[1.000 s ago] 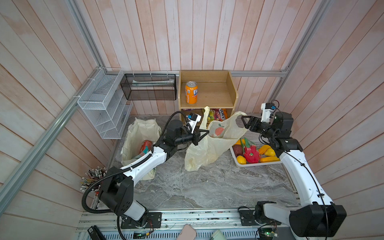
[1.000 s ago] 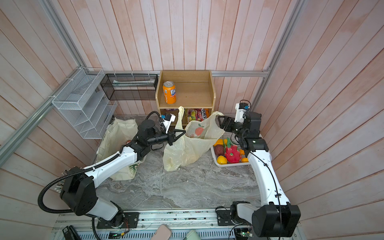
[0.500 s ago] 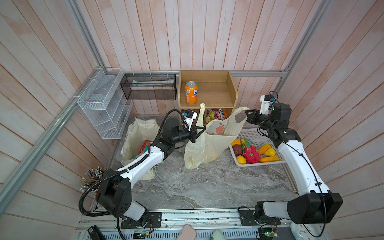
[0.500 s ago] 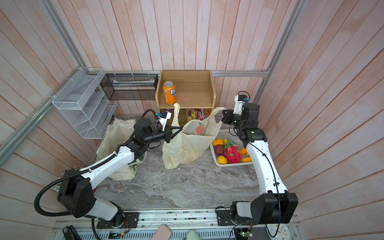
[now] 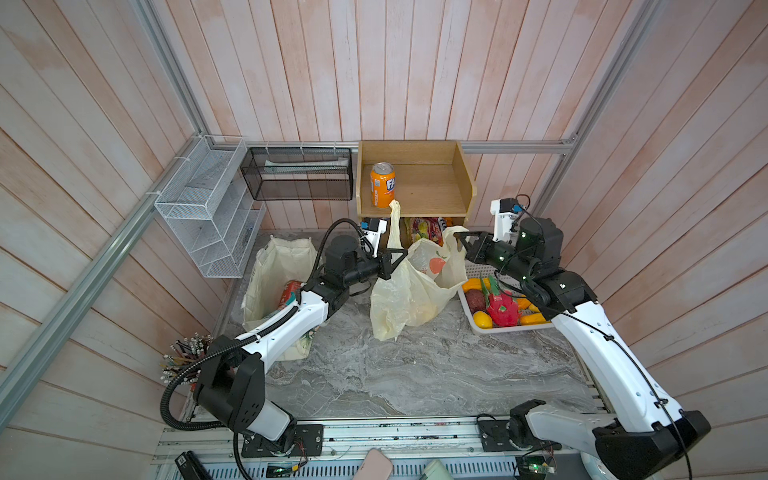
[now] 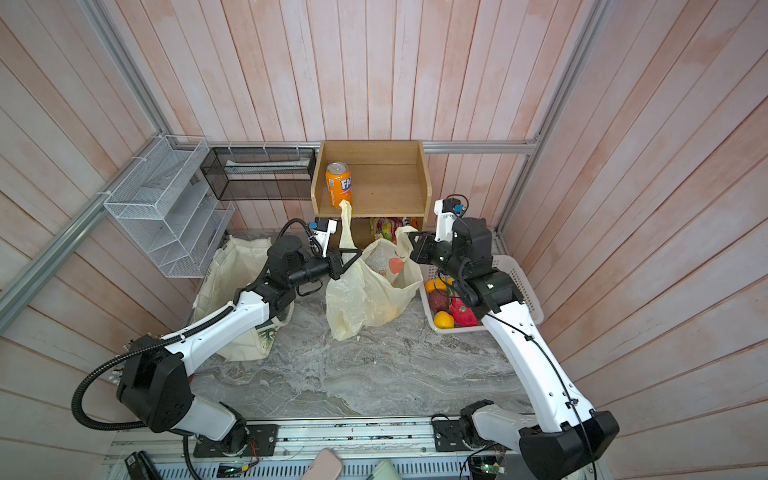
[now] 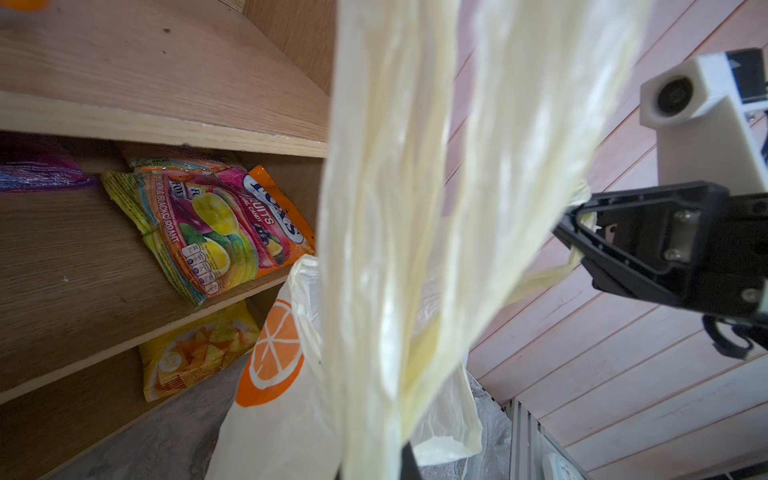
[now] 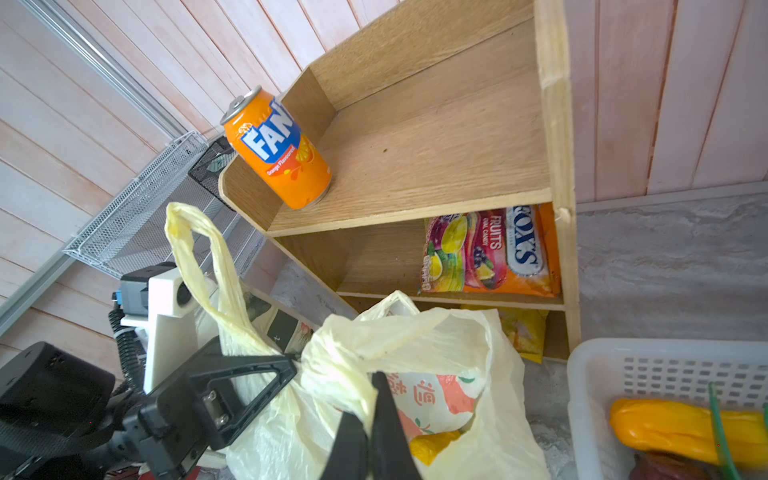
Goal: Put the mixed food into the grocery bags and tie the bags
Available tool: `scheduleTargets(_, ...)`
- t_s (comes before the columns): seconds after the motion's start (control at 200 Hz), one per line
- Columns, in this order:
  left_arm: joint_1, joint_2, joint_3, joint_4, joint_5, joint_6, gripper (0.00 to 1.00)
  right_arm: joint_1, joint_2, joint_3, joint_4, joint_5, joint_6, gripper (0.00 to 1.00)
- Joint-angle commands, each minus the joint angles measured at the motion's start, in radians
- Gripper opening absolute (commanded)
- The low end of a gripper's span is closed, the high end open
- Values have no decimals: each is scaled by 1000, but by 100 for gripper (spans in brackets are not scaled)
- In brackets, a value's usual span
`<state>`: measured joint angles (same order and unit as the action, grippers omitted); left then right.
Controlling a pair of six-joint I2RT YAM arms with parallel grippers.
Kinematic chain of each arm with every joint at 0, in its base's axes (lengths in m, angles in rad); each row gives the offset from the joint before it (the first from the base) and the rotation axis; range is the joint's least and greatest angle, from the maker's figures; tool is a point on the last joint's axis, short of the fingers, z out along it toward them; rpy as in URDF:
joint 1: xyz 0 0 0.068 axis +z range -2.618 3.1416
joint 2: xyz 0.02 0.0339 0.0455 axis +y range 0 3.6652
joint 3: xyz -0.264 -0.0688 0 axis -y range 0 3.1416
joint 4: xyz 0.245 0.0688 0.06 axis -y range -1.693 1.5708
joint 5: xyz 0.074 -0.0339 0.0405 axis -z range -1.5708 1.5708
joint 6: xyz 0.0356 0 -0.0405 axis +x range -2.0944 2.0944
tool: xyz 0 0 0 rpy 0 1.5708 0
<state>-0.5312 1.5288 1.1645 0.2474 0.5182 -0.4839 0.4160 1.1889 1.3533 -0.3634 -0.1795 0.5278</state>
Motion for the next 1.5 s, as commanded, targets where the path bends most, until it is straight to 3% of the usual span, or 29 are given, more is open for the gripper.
scheduleTargets(0.0, 3, 36, 62, -3, 5, 9, 0, 52, -51, 32, -25, 135, 62, 0)
scheduleTargets(0.32, 10, 102, 142, -50, 62, 126, 0, 164, -185, -146, 126, 403, 234, 0)
scheduleTargets(0.505, 4, 84, 64, 26, -35, 165, 0, 270, -184, -265, 266, 610, 345, 0)
scheduleTargets(0.72, -18, 61, -109, 213, -145, 200, 0, 303, -138, -344, 377, 773, 464, 0)
scheduleTargets(0.835, -17, 54, -158, 257, -195, 164, 0, 303, -114, -316, 381, 776, 459, 0)
scheduleTargets(0.96, -17, 58, -130, 236, -173, 109, 0, 304, -104, -290, 363, 743, 442, 0)
scheduleTargets(1.105, -25, 69, -77, 169, -251, -3, 0, 304, -123, -297, 330, 739, 440, 0)
scheduleTargets(1.31, -33, 66, -73, 166, -105, 112, 0, 306, -177, -322, 273, 717, 453, 0)
scheduleTargets(1.495, -32, 73, -64, 170, -65, 172, 0, 378, -246, -352, 252, 739, 486, 0)
